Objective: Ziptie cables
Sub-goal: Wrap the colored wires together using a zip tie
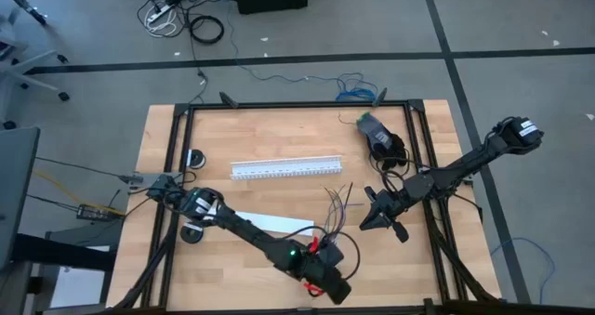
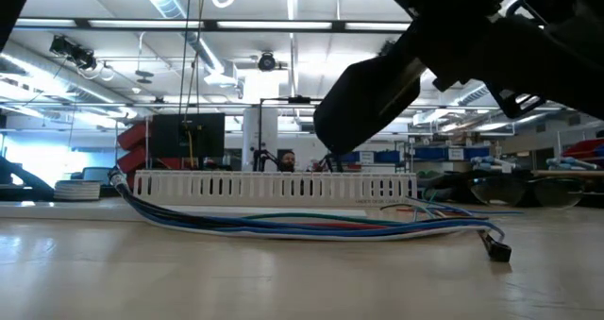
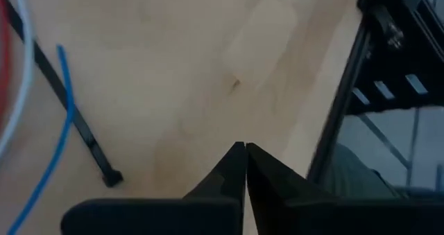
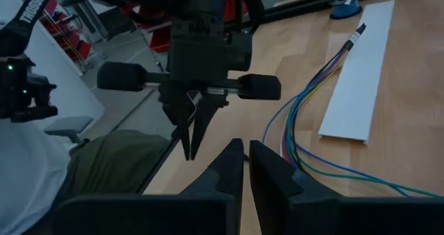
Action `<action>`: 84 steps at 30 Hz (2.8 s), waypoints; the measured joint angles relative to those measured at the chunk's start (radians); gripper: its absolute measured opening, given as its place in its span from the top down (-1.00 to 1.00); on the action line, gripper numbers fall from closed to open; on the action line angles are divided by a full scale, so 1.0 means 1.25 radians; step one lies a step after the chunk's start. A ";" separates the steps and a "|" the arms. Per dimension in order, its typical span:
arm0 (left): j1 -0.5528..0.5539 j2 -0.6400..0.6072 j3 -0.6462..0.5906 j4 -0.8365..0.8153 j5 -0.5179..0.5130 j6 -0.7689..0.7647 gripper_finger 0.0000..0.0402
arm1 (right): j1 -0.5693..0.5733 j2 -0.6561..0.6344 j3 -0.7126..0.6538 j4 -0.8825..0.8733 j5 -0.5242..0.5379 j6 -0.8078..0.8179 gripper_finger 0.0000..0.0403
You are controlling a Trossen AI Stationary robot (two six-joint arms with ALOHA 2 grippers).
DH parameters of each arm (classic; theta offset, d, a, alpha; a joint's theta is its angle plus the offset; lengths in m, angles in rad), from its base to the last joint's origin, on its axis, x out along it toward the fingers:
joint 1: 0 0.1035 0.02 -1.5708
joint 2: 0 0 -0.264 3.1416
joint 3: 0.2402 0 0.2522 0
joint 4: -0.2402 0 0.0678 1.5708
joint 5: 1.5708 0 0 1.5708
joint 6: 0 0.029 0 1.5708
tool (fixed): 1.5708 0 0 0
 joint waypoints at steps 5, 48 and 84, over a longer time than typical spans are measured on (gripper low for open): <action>0.003 0.000 0.000 0.015 -0.011 0.079 0.70 | 0.000 0.000 0.000 -0.005 0.000 -0.005 0.89; 0.051 -0.003 0.121 -0.240 -0.040 0.039 0.30 | -0.002 0.000 0.000 -0.015 -0.020 -0.045 0.89; 0.024 -0.001 0.026 -0.249 0.021 -0.019 0.31 | -0.002 0.000 0.000 -0.027 -0.016 -0.049 0.89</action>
